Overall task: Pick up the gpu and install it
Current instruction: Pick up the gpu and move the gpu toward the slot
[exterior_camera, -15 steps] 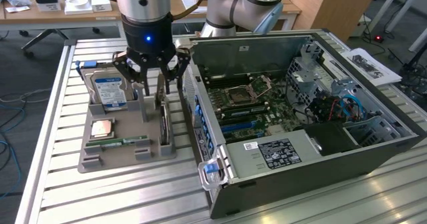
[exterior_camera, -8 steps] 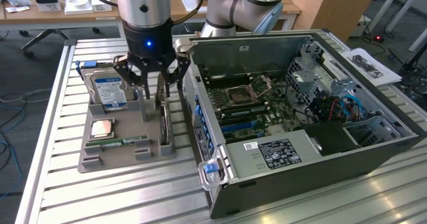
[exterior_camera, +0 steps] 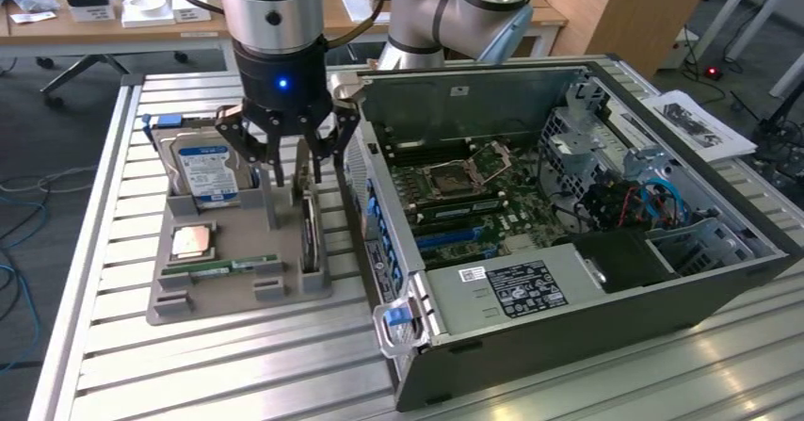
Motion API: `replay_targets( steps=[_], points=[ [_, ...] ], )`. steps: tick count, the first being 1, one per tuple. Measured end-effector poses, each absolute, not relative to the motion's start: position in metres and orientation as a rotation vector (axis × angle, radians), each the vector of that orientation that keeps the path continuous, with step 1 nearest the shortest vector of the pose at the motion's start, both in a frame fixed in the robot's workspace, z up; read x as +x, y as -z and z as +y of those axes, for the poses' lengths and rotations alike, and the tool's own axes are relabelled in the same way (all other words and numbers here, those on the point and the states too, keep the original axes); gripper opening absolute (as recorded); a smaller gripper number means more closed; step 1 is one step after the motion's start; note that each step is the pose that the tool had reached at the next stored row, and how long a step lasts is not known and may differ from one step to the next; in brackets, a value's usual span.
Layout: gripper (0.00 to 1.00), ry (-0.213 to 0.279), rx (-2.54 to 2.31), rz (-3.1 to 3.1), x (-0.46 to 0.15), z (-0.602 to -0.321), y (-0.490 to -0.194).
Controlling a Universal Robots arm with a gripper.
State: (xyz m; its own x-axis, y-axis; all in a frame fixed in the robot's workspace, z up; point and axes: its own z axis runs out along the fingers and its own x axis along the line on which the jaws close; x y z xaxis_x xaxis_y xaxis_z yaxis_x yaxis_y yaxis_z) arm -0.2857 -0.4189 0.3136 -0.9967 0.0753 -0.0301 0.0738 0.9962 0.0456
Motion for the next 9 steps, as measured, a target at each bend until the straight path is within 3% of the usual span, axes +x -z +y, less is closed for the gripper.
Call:
replay_targets(
  steps=[9],
  points=[
    [0.47,-0.069,0.116,3.107,-0.2843,-0.4189,-0.3043]
  ],
)
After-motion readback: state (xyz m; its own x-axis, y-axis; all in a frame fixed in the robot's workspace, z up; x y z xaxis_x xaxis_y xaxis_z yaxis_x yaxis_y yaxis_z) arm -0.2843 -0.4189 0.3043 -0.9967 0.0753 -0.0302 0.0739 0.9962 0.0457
